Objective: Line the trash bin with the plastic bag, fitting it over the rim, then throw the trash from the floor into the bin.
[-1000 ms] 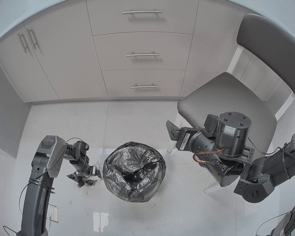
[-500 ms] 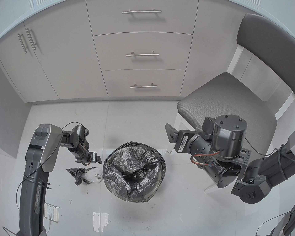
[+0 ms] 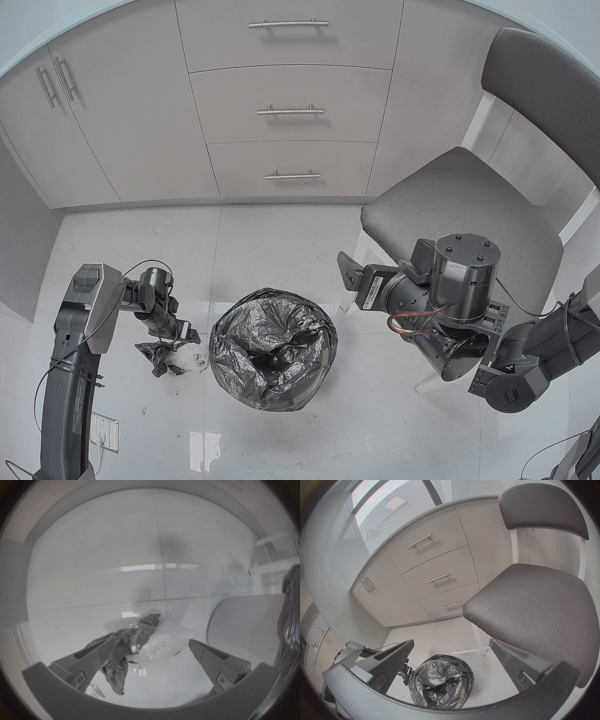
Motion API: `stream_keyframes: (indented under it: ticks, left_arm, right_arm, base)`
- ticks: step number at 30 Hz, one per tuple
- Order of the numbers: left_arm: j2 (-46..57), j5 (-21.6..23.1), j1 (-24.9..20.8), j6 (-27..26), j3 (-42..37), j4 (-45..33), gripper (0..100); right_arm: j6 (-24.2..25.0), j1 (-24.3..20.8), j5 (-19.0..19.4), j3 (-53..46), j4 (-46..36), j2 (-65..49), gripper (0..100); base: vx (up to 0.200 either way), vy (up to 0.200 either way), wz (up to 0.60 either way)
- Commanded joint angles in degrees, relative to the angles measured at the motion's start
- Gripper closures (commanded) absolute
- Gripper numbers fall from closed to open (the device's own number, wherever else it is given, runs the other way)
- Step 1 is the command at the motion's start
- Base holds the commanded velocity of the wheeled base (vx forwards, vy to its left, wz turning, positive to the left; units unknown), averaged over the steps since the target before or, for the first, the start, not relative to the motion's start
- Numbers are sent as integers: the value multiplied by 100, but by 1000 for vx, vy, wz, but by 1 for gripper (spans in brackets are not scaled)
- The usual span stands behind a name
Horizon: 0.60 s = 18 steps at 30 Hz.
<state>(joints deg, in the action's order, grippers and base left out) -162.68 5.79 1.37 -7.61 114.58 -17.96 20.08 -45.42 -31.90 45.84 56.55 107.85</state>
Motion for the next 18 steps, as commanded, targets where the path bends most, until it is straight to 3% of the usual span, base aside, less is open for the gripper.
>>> stream_keyframes:
  ticks: [1,6,9,18]
  left_arm:
    - [-9,484,180,-303,1,143,0]
    - [-53,643,189,-602,1,152,0]
    - [-141,643,197,-1155,1,187,0]
    - [-167,634,171,-1331,1,249,0]
  right_arm:
    - [5,7,0,4,5,96,0]
    - [5,7,0,4,5,96,0]
    - [14,7,9,4,5,105,0]
    - [22,33,9,31,14,316,0]
  base:
    - [0,0,0]
    - [0,0,0]
    - [0,0,0]
    - [0,0,0]
